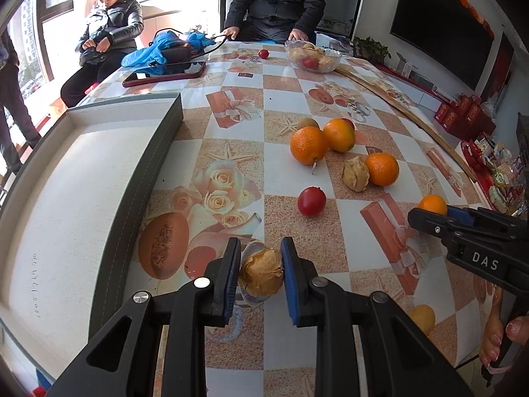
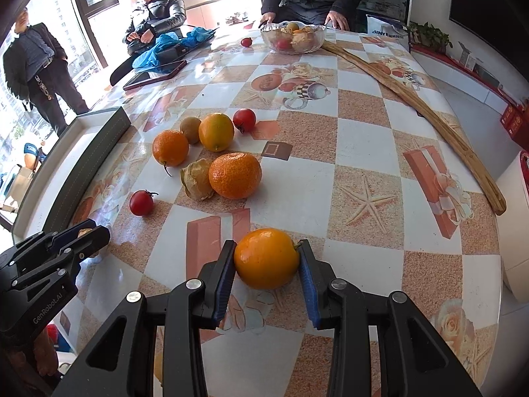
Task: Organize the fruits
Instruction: 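Carry the walnut with the left tool while the right tool carries the orange over the tray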
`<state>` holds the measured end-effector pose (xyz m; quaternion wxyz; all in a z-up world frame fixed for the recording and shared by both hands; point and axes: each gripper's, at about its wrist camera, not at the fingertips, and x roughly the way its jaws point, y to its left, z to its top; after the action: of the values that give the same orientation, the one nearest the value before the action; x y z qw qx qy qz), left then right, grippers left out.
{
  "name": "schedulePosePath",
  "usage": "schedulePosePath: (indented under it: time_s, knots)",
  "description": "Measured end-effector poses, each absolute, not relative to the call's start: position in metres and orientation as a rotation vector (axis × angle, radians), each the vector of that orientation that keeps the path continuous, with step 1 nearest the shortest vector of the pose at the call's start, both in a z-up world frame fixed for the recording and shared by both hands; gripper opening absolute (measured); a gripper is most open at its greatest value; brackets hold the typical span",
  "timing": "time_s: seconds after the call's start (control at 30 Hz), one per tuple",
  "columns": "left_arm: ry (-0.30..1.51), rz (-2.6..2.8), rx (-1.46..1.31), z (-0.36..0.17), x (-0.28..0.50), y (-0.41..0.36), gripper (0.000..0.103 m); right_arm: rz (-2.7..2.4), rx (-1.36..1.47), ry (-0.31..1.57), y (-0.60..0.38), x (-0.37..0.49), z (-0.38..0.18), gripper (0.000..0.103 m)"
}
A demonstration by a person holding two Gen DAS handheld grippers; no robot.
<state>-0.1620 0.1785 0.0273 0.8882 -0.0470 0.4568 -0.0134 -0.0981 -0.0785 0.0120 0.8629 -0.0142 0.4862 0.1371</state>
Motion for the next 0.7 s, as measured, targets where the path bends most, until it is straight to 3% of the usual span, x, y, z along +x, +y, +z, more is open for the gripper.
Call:
schedulePosePath:
  time_s: [0.7]
  knots:
    - [0.855, 0.120, -0.113, 0.082, -0.188, 0.263, 0.027, 0.463, -0.063, 1.015, 0.010, -0.101, 0.055, 0.038]
